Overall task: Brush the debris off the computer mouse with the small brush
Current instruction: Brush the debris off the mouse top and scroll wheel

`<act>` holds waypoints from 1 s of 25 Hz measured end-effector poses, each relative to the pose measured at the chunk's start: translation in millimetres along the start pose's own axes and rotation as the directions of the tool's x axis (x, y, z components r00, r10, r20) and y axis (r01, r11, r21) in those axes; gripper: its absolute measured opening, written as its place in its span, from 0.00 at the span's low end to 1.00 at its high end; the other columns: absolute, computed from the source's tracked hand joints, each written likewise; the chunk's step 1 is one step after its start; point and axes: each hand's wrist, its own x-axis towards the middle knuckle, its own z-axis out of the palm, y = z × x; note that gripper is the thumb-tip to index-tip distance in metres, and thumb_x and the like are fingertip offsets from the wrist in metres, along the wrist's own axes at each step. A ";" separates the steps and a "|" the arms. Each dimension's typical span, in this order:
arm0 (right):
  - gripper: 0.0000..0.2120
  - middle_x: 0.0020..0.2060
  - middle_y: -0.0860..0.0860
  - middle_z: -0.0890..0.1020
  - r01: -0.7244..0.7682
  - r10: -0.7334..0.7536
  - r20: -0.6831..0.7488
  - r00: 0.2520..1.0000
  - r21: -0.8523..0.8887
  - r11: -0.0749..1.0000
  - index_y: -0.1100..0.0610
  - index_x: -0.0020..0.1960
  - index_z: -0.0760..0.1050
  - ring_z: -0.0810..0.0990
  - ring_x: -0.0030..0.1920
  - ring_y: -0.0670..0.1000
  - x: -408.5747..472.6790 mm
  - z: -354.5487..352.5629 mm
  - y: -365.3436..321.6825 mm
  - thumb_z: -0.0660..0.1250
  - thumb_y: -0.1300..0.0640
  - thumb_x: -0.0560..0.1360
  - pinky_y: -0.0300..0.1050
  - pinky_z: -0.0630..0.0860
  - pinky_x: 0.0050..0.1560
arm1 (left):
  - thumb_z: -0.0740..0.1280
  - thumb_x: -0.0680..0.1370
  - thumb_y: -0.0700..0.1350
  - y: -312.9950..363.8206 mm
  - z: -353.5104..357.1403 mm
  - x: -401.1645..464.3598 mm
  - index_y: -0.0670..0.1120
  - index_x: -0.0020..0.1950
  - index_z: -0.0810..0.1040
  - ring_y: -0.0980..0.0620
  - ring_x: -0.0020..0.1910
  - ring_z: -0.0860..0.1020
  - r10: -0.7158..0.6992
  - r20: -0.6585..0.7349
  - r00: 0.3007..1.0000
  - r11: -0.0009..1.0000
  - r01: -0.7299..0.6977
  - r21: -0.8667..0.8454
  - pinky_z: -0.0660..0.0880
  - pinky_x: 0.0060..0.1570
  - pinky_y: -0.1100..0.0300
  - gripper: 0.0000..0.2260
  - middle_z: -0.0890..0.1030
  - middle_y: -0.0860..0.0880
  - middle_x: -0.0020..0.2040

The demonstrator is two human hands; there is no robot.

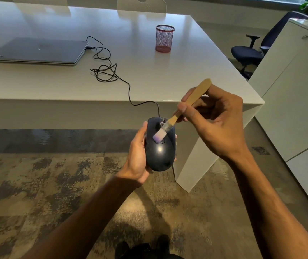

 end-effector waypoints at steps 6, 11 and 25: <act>0.05 0.41 0.42 0.82 0.052 -0.090 -0.185 0.979 -0.202 0.978 0.59 0.53 0.78 0.86 0.42 0.43 6.1 -0.9 6.4 0.70 0.61 0.78 0.34 0.82 0.47 | 0.55 0.80 0.61 -1.1 0.1 -1.1 0.38 0.72 0.70 0.45 0.48 0.80 0.022 0.017 1.000 0.999 -0.022 -0.024 0.78 0.45 0.51 0.31 0.78 0.38 0.56; 0.04 0.41 0.47 0.84 -0.010 0.008 -0.146 0.989 -0.011 1.000 0.58 0.51 0.77 0.87 0.42 0.46 5.1 -1.5 1.0 0.70 0.62 0.77 0.40 0.84 0.47 | 0.56 0.79 0.62 -0.6 -0.3 -0.5 0.38 0.72 0.70 0.44 0.51 0.79 0.025 0.011 1.000 0.999 -0.024 -0.039 0.76 0.48 0.49 0.33 0.76 0.37 0.59; 0.04 0.41 0.45 0.84 -0.098 0.081 -0.285 0.955 -0.044 0.994 0.58 0.52 0.77 0.87 0.43 0.45 5.9 2.7 15.0 0.70 0.60 0.78 0.44 0.85 0.48 | 0.52 0.82 0.60 1.9 4.4 -4.1 0.36 0.67 0.73 0.47 0.43 0.81 -0.017 0.051 0.999 0.998 0.020 -0.055 0.80 0.40 0.53 0.30 0.80 0.40 0.50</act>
